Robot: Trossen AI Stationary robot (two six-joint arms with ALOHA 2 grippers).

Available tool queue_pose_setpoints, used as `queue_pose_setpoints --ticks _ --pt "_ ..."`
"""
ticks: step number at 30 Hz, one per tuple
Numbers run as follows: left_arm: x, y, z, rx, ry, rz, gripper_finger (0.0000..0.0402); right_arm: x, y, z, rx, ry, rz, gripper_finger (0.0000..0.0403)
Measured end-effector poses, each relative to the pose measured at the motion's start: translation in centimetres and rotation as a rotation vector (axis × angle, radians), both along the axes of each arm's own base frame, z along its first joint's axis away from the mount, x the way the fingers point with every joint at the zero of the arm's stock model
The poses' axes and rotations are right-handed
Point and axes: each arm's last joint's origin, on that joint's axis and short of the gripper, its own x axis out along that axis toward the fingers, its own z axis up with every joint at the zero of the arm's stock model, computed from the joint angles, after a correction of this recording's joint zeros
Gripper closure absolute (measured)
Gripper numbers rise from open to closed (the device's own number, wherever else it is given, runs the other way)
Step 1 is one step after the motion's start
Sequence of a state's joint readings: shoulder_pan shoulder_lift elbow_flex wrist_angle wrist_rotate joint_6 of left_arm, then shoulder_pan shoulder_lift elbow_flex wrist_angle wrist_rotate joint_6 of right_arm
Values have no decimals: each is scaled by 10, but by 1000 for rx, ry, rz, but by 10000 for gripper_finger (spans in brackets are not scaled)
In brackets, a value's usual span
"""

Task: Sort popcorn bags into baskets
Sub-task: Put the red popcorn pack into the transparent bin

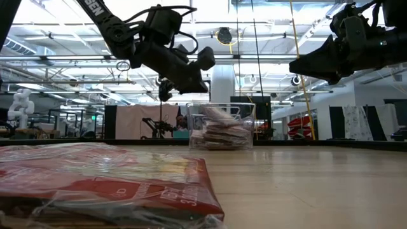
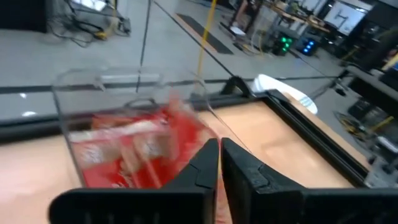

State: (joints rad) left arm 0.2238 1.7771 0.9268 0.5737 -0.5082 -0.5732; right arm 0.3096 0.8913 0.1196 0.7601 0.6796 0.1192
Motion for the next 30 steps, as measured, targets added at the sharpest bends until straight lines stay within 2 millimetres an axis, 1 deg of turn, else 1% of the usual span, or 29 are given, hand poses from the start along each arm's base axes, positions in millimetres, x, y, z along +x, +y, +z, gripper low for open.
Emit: queue_pose_setpoints --ticks 3,9,14,17,20,22,24,26,28,30 --pt "1 -6 -2 -16 13 -15 360 0 0 1 3 -9 0 300" --pt "2 -13 -5 -2 66 -58 309 0 0 2 31 -30 2 300" --pt "0 -15 -12 -21 157 -110 290 0 0 1 59 -30 0 300" --pt "-8 -7 -16 -41 253 -76 289 0 1 0 82 -30 21 300" --pt "-11 10 -13 -35 296 -43 289 0 1 0 92 -31 22 300" --pt "-10 21 -7 -36 335 -69 289 0 1 0 93 -32 20 300" --pt "-6 29 4 -44 382 -95 289 0 1 0 92 -32 20 300" --pt "-3 33 16 -56 477 -114 294 0 1 0 93 -32 19 300" --pt "0 34 34 -62 569 -135 308 0 1 0 93 -33 18 300" --pt "5 34 56 -54 597 -180 330 0 1 0 93 -32 18 300"
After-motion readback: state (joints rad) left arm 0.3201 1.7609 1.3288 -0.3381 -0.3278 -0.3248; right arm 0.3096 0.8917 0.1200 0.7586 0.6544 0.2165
